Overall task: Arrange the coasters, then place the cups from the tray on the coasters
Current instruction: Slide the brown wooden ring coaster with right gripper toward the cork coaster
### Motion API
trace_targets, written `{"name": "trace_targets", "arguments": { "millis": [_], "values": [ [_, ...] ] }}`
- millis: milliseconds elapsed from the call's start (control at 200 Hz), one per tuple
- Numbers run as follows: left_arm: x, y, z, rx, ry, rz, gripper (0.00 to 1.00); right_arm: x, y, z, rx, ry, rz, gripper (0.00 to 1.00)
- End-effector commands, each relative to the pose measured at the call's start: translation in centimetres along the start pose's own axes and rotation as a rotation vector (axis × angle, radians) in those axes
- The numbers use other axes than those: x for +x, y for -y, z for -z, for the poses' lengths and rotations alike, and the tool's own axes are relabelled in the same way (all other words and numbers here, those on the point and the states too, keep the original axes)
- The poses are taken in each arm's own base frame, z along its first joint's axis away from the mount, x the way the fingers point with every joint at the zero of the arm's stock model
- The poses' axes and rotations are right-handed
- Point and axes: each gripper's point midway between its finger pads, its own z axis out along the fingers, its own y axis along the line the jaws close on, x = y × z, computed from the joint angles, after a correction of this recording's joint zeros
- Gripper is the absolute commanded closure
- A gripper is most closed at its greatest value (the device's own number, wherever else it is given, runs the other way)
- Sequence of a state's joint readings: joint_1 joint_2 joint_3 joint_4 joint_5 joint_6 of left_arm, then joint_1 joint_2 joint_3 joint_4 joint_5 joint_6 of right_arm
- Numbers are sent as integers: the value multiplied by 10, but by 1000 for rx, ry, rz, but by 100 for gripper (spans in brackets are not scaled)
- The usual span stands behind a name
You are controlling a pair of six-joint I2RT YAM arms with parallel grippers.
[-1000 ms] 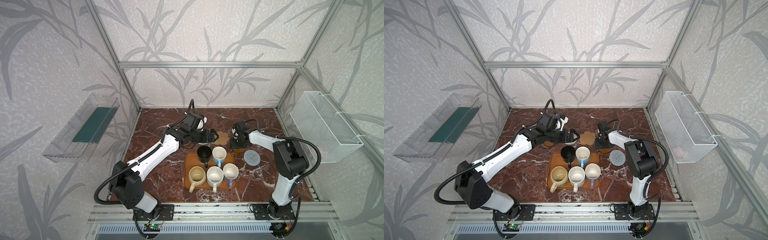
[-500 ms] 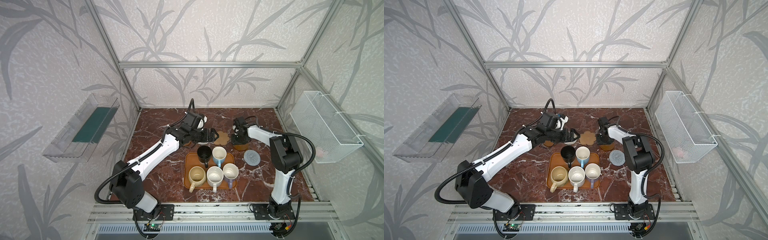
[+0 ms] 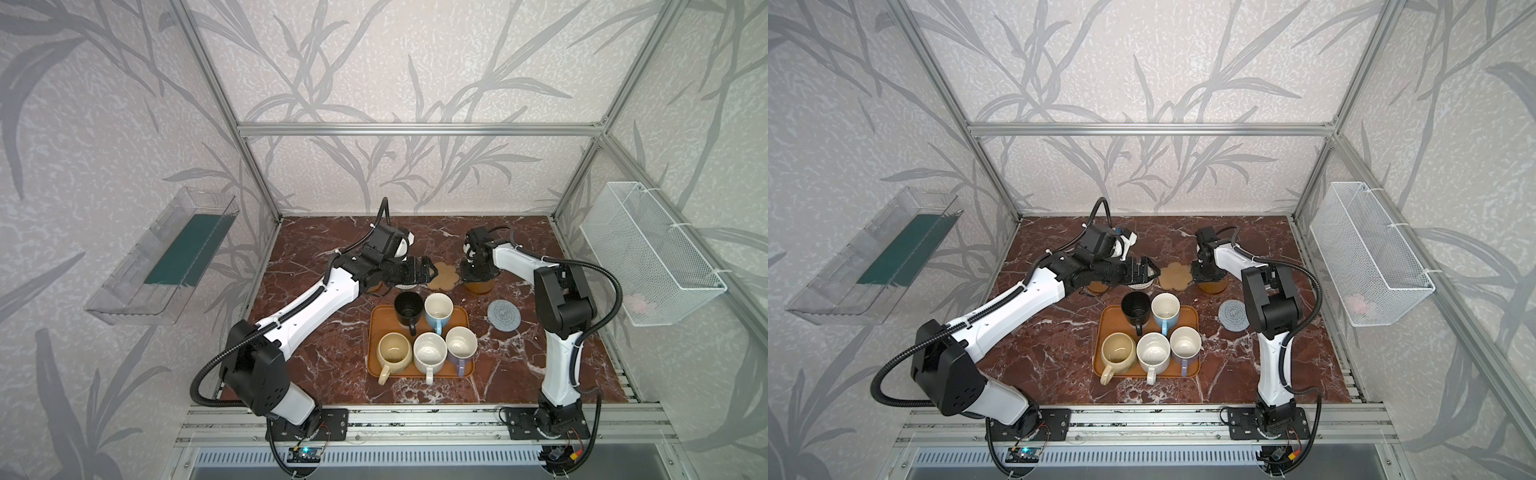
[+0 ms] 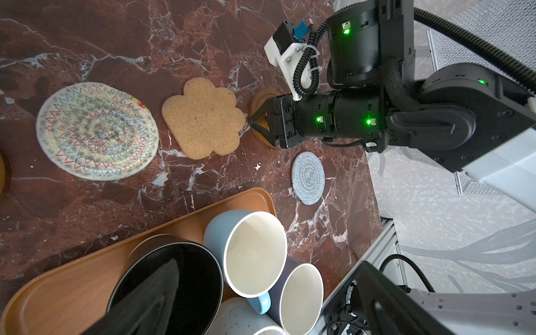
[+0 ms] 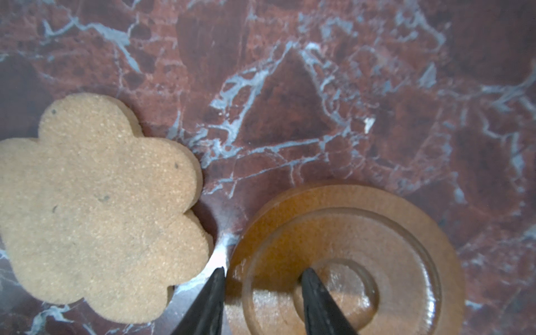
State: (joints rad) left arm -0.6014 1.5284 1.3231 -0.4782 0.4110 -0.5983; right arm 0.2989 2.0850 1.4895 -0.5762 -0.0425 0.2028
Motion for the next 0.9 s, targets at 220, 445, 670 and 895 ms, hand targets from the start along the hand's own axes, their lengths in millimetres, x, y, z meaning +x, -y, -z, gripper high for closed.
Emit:
{"name": "trace_targets", "arguments": {
  "millis": [220,445,670,895],
  "values": [
    [-7,4,7,0,41,0,1,22,5,-20,16,-100,-2,59],
    [-6,5,9,6,51,9,1,14,-3,0,-17,-59,-3,59],
    [-7,5,15,-3,54,2,1,-8,-9,38,-31,11,32,58],
    [-11,8,29,-14,87,-20,1,-15,-17,92,-80,121,36,54]
  ]
}}
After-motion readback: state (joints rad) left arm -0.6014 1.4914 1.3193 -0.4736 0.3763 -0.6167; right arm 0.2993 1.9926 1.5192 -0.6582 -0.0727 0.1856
